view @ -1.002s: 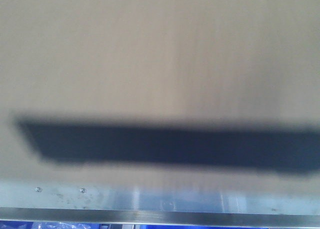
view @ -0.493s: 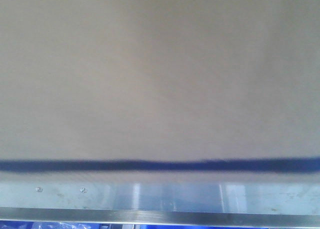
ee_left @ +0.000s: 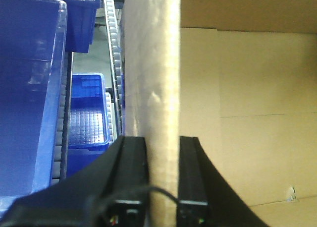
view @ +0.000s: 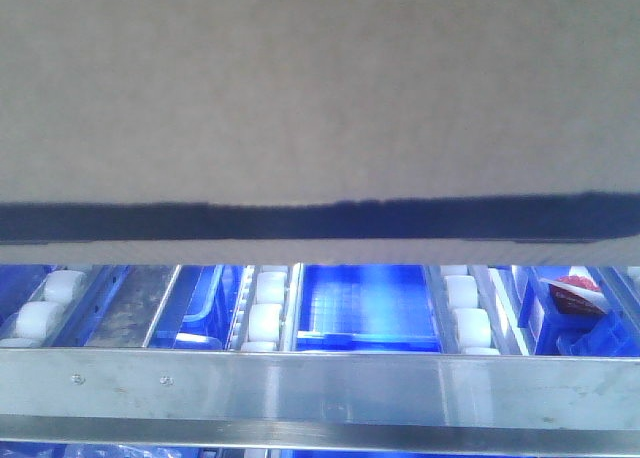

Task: Grab box from left shelf to table start
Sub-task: 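Lift the box with both grippers and pull it off the roller shelf, then hold the box with both grippers while the base turns away from the shelf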

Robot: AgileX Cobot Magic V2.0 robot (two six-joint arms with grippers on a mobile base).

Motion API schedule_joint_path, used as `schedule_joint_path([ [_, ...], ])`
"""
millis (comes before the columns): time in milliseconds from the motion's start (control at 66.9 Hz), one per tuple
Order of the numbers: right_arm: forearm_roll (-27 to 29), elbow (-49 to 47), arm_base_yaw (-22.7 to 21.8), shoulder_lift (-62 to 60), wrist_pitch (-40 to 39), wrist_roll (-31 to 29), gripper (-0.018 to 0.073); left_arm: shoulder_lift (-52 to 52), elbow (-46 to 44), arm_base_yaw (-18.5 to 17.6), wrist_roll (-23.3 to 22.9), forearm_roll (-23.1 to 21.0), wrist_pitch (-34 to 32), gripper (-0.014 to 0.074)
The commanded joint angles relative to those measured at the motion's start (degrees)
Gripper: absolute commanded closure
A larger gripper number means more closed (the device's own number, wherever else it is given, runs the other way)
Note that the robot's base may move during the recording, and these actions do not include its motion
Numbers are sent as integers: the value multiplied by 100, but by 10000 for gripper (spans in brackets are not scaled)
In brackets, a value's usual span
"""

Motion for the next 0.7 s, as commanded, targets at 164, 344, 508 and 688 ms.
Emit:
schedule_joint_path([
  [164, -387, -177, -35, 110, -832, 88, 502, -24, -231, -35, -80, 110, -1162, 689],
  [344, -387, -177, -35, 110, -777, 88, 502, -24, -231, -35, -80, 110, -1162, 689],
  [508, -387, -177, -35, 110, -777, 88, 502, -24, -231, -35, -80, 110, -1162, 689],
  [688, -387, -177, -35, 110, -777, 88, 502, -24, -231, -35, -80, 110, -1162, 689],
])
